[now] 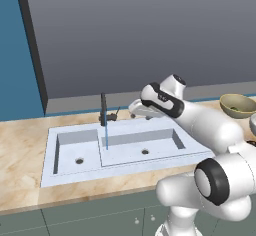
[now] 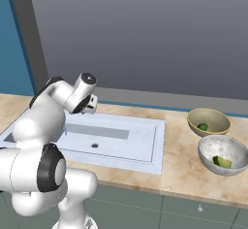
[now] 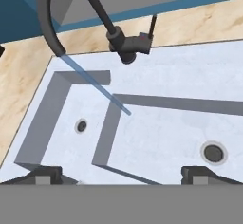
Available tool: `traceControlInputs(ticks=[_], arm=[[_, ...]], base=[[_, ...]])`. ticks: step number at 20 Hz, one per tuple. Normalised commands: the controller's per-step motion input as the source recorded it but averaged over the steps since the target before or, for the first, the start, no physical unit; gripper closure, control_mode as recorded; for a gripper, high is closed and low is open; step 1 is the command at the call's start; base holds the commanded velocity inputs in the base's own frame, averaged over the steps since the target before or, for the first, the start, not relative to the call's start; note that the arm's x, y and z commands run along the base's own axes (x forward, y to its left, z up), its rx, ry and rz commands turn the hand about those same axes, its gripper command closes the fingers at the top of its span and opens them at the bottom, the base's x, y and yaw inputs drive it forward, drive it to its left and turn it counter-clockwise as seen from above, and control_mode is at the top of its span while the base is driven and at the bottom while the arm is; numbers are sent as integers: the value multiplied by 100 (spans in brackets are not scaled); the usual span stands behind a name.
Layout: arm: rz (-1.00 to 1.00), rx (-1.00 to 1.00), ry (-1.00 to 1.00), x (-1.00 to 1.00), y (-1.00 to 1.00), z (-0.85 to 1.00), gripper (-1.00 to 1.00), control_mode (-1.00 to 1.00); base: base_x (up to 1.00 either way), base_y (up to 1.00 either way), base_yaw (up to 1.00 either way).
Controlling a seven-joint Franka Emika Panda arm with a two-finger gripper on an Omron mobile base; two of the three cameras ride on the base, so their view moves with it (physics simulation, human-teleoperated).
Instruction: Pick the lemon wedges from the sink and place them in one bowl. Place the avocado in the other bowl. Then turn off the sink faucet.
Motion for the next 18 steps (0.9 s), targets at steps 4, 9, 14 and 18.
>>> traceControlInputs(ticks=[4, 9, 14, 18], arm=[[-3, 7, 0, 19, 19, 0, -100, -100], [-2, 8, 0, 22, 13, 0, -100, -100], [-2, 5, 0, 22, 16, -1, -100, -100], [-2, 2, 0, 20, 7, -9, -100, -100]], base=[[0, 0, 0], [0, 0, 0], [0, 0, 0], [0, 0, 0]])
